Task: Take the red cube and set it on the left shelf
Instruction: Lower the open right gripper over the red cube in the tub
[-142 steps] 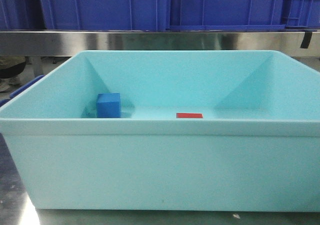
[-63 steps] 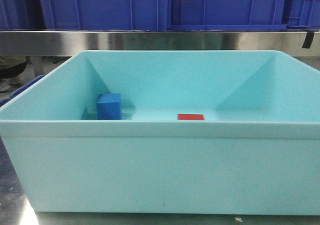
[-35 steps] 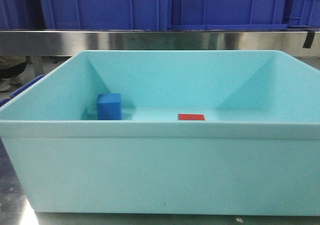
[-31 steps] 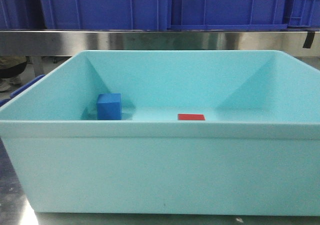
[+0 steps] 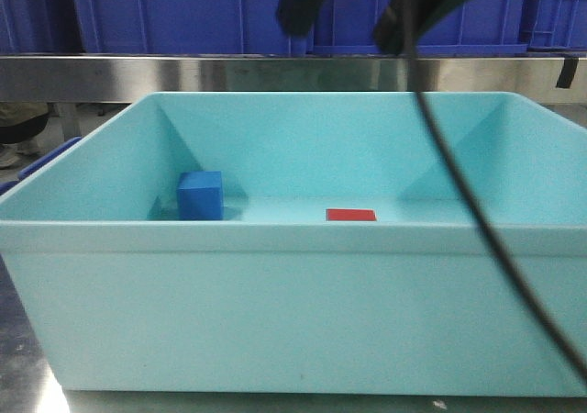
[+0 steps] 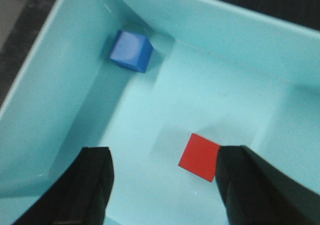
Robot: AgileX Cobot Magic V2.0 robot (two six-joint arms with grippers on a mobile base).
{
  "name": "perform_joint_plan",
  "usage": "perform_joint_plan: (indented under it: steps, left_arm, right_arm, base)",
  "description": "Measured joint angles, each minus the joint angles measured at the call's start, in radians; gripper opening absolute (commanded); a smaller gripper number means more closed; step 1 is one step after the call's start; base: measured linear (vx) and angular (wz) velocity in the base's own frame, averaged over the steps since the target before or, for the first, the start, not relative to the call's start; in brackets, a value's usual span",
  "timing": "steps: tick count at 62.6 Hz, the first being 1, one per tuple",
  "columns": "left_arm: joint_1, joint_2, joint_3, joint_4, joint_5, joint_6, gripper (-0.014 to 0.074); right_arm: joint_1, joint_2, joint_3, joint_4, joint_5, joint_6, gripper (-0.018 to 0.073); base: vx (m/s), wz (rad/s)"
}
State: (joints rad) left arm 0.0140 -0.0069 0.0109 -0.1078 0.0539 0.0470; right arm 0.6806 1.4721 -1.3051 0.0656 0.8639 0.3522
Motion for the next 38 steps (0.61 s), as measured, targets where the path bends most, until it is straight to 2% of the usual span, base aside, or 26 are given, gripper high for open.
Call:
perform_joint_plan:
  steps: [20, 38]
  left_arm:
    - [0.0, 0.0, 0.0, 0.0, 0.0, 0.0, 0.0102]
    - [0.0, 0.0, 0.0, 0.0, 0.0, 0.0, 0.0102]
  right_arm:
    - [0.0, 0.151, 0.0, -0.031, 0.144, 0.081, 0.0548]
    - [0.0, 0.223, -0.002, -0.047, 0.106, 0.164, 0.0548]
  base:
    - [0.0, 0.0]
    - [0.0, 0.0]
